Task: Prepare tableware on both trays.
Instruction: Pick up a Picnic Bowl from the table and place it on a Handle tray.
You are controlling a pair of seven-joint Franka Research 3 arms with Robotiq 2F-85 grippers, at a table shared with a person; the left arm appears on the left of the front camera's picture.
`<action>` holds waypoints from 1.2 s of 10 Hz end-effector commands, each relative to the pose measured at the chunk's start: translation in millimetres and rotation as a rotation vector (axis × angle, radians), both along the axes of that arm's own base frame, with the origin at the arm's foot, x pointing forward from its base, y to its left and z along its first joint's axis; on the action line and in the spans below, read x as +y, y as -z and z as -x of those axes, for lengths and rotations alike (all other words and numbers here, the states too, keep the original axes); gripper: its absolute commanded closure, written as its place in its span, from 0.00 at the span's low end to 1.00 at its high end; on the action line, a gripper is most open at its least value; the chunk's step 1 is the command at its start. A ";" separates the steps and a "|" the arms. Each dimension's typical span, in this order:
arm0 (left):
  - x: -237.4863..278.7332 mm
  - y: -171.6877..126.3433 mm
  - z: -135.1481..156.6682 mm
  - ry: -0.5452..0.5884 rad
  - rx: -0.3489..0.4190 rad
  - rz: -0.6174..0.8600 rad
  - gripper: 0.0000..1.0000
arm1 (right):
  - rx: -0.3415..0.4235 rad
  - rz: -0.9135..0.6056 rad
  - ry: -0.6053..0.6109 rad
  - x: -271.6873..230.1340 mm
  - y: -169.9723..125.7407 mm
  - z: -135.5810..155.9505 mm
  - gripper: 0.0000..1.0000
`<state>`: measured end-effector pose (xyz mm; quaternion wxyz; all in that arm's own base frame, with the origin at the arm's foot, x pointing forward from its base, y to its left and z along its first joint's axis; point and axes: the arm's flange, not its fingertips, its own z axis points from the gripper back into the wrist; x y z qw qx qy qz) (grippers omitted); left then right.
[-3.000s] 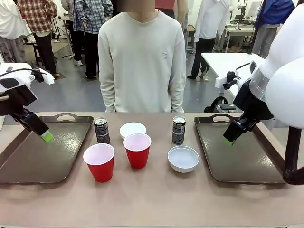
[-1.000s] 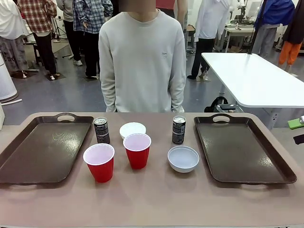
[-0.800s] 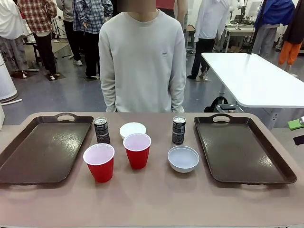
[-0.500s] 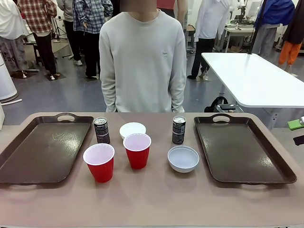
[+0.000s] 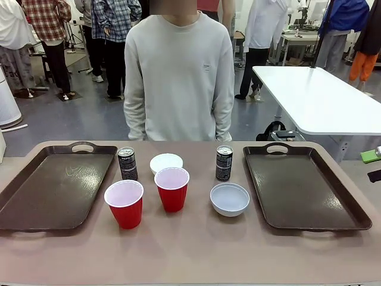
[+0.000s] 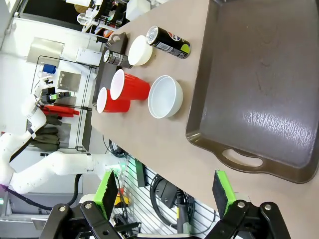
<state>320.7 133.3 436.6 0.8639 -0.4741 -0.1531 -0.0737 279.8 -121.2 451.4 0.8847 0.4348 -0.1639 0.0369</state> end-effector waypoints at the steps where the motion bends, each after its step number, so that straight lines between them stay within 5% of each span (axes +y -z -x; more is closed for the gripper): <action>1: 1.6 -0.2 0.1 -0.009 -0.007 0.016 0.00 | 0.000 -0.017 -0.003 -1.0 2.0 1.4 0.00; 7: 1.6 -0.2 0.1 -0.009 -0.007 0.016 0.00 | 0.000 0.000 0.000 0.0 0.0 0.0 0.00; 12: 1.6 -0.2 0.1 -0.009 -0.007 0.016 0.00 | 0.035 0.472 -0.068 137.0 -41.4 -15.8 0.00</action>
